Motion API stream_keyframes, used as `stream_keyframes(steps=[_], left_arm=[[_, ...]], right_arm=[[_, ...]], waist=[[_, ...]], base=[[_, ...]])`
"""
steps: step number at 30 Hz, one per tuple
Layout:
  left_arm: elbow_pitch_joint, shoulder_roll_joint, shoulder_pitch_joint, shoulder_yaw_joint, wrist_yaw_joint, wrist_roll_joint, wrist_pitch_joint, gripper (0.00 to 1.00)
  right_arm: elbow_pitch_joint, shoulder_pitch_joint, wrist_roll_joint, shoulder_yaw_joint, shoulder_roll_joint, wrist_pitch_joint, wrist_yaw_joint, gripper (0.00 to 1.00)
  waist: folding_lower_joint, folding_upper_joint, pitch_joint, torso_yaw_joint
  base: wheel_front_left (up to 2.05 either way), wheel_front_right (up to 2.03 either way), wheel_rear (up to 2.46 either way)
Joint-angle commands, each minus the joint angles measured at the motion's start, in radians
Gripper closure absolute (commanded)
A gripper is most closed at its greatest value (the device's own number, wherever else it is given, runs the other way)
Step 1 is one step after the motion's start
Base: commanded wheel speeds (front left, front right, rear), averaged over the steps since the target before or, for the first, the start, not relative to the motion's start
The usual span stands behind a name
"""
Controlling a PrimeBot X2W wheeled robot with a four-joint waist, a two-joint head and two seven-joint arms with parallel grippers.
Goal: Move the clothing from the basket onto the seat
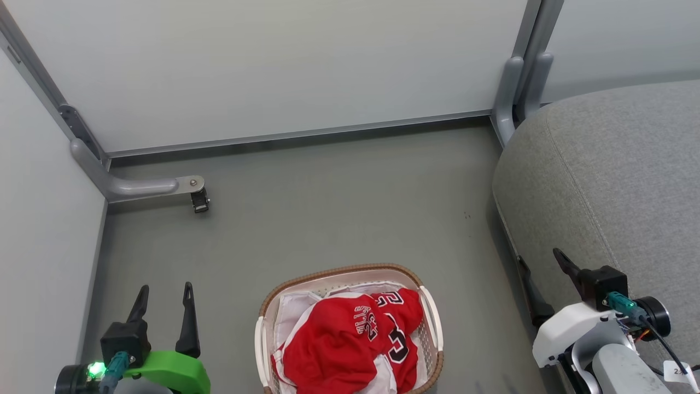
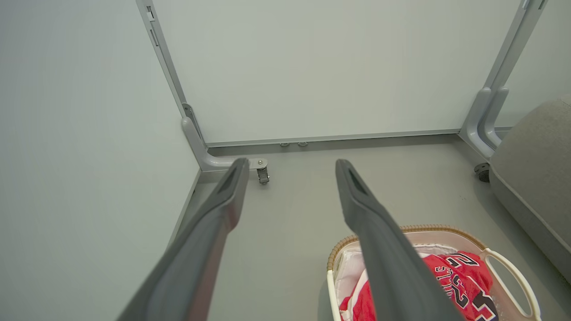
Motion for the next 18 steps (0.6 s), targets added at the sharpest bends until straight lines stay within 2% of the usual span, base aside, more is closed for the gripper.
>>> stream_keyframes(steps=[1,13,18], left_arm=[[0.01,-0.005,0.018,0.005,-0.004,0.015,-0.01,0.0],[0.073,-0.014,-0.049,-0.033,-0.018,-0.029,-0.007,0.0],[0.1,-0.017,-0.092,-0.086,-0.019,-0.058,-0.007,0.0]], right_arm=[[0.002,-0.012,-0.018,0.008,-0.006,-0.009,0.0,0.0],[-0.052,-0.067,-0.013,0.014,0.009,-0.009,0.0,0.0],[-0.087,-0.107,-0.015,0.018,0.016,-0.009,0.0,0.0]], waist=[[0.0,-0.0001,0.003,-0.003],[0.0,-0.0001,0.117,-0.038],[0.0,-0.0001,0.189,-0.063]], base=[[0.0,0.0,0.0],[0.0,0.0,0.0],[0.0,0.0,0.0]])
